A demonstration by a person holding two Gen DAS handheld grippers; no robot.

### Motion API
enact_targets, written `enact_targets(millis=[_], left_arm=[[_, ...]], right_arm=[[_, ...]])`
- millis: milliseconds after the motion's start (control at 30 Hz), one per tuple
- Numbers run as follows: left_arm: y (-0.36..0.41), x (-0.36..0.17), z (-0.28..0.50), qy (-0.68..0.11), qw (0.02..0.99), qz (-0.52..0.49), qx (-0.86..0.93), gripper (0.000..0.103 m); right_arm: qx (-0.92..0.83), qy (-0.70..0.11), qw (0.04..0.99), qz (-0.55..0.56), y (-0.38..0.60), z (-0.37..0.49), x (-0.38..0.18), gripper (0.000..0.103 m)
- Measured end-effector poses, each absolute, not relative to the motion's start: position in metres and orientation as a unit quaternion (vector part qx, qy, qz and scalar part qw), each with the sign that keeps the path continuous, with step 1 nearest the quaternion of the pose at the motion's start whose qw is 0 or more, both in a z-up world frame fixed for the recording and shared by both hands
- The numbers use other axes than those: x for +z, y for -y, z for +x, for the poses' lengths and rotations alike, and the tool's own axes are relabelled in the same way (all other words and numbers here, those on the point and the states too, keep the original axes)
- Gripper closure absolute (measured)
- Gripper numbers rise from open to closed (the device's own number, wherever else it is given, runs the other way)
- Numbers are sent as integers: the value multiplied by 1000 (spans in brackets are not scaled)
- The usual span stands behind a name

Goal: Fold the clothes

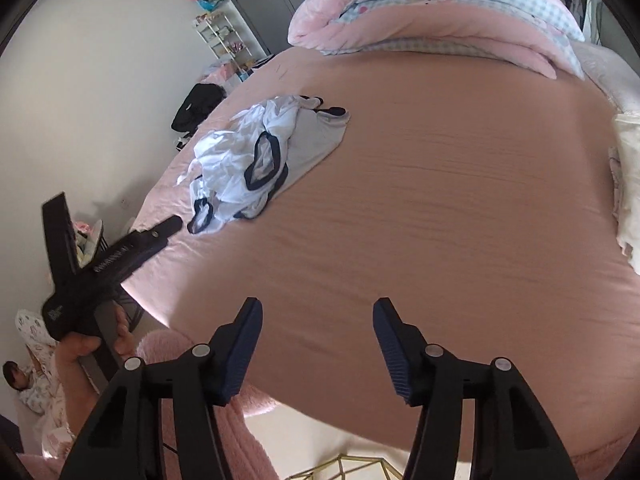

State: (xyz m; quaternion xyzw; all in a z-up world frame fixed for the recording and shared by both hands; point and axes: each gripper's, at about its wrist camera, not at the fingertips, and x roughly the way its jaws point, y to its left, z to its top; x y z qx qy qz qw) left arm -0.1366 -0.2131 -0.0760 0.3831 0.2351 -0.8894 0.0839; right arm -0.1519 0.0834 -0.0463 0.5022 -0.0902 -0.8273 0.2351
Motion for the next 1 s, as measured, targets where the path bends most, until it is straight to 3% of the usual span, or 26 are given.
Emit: enact_targets(millis=[67,133,333,400,467,933,1000], left_arm=[[227,-89,-162,-242,99,391,-883,47],[239,-100,-187,-240,110,395,-880,47],[260,-130,-234,-233,107,411,-875,46],[266,-140,-247,-230,102,417,-873,46],[272,-150,-260,-228,97,423,-872,46],[282,-166,-289,-179,101,423,-883,49],[281,-166,-290,-168,107,424,-884,64]], right_arm=[[-824,93,235,507,-68,-178,-49,44],[-815,94,244,517,-50,-206,-57,24],[-806,45,249,535,22,-293,-96,23],[-813,3,235,533,49,-318,-111,28],[-814,-32,228,534,73,-340,-127,47],[-791,-105,259,544,174,-421,-172,51],[-779,-97,277,554,183,-427,-177,69]])
